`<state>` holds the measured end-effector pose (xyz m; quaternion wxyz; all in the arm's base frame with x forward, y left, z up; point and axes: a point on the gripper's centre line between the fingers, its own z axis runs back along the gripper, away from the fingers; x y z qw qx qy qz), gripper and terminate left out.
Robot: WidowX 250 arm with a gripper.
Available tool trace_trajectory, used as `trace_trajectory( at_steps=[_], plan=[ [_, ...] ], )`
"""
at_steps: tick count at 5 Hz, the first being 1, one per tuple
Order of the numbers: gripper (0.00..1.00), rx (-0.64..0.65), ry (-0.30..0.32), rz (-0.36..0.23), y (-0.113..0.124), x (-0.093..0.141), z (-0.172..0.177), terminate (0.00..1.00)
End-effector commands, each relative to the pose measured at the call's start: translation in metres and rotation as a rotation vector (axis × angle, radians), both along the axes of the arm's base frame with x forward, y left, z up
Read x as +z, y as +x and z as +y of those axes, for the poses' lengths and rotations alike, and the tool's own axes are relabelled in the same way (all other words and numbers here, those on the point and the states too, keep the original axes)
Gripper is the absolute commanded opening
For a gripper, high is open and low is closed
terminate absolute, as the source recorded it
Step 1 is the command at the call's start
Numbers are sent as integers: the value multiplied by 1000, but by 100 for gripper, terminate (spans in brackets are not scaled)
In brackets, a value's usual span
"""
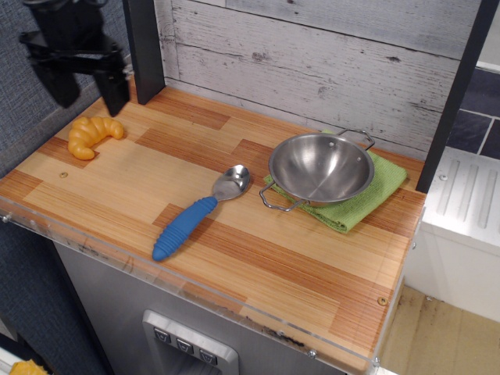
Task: Place the croissant in the colander
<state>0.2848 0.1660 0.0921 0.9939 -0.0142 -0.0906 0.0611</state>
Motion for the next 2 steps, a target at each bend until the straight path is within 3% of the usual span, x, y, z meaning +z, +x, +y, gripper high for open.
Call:
trace_trajectory(
  at_steps=[1,2],
  plan=[
    [100,4,69,-15,13,-23,40,0],
    [100,16,96,-11,22,-24,48,0]
  ],
)
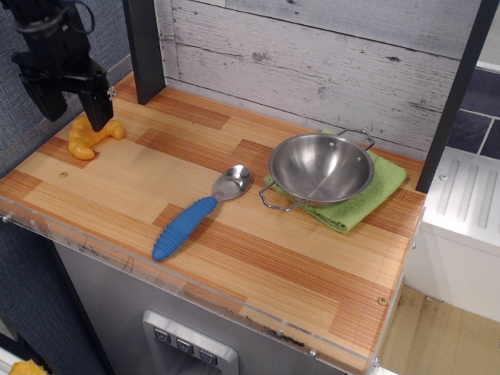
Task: Place the croissant in the colander
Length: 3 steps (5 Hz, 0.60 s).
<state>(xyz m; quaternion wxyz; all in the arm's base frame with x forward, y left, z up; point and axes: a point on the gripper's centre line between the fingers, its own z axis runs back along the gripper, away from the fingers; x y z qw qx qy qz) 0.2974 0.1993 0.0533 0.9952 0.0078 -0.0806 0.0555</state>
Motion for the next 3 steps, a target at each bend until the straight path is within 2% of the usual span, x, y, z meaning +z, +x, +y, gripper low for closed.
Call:
trace_trajectory(
  at_steps=[1,3],
  plan=[
    [100,34,98,-33,20,11,20,0],
    [100,36,77,4,33,-15,15,0]
  ],
)
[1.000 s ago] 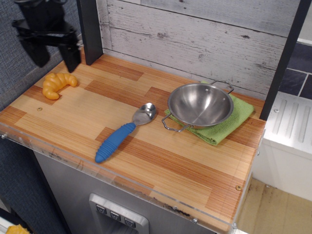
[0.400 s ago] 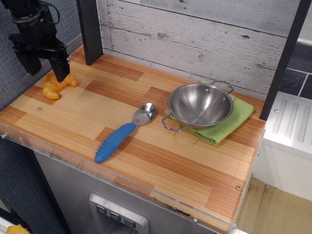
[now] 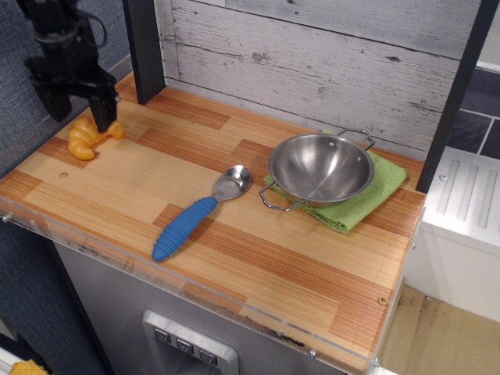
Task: Place the croissant in the colander
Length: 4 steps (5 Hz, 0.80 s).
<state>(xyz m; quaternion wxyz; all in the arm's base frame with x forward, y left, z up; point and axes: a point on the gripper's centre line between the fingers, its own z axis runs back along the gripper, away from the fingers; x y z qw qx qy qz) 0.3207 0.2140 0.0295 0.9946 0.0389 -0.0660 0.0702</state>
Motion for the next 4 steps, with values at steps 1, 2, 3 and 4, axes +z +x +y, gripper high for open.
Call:
trace_trajectory(
  at_steps=[1,2,3,4],
  plan=[
    [100,0,3,-17,9,2,-5,0],
    [100,-19,-17,14,7,-12,-12,0],
    [100,-22,-45,50,5,-24,-15,0],
    [100,-20,-38,64,6,-27,-18,0]
  ],
)
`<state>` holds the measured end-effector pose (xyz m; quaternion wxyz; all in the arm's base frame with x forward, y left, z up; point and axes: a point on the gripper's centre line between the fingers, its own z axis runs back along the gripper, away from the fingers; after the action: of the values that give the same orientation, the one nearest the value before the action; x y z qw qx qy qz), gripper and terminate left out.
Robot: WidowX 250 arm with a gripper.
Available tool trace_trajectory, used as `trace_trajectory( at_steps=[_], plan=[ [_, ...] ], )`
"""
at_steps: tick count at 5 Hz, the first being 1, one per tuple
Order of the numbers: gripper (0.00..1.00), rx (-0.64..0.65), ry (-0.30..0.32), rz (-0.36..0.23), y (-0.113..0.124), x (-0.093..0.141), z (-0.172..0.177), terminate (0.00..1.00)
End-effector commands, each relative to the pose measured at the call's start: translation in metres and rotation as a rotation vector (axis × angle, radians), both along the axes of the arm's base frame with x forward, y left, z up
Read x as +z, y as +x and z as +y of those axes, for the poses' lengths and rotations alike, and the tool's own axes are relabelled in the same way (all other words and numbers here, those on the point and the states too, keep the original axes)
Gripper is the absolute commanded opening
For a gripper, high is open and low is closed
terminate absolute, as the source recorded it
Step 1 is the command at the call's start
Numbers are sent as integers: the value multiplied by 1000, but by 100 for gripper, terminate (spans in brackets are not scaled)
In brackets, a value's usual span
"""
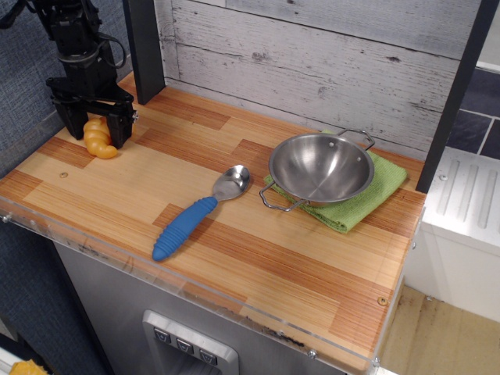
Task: Place the croissant in the colander
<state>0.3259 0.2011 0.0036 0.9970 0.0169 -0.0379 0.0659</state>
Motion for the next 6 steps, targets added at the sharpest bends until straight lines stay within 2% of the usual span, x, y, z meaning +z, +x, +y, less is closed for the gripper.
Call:
trace_trajectory(
  at_steps=[1,2,3,4,5,6],
  plan=[
    [0,8,22,-5,-1,5,-5,0],
    [0,65,44,-53,-2,33,-10,0],
    [0,253,64,-179,3,78,-31,0],
    [0,265,42,-271,17,110,-67,0],
    [0,178,-6,-281,40,114,-117,0],
    [0,42,-59,-243,57,102,-168,0]
  ],
)
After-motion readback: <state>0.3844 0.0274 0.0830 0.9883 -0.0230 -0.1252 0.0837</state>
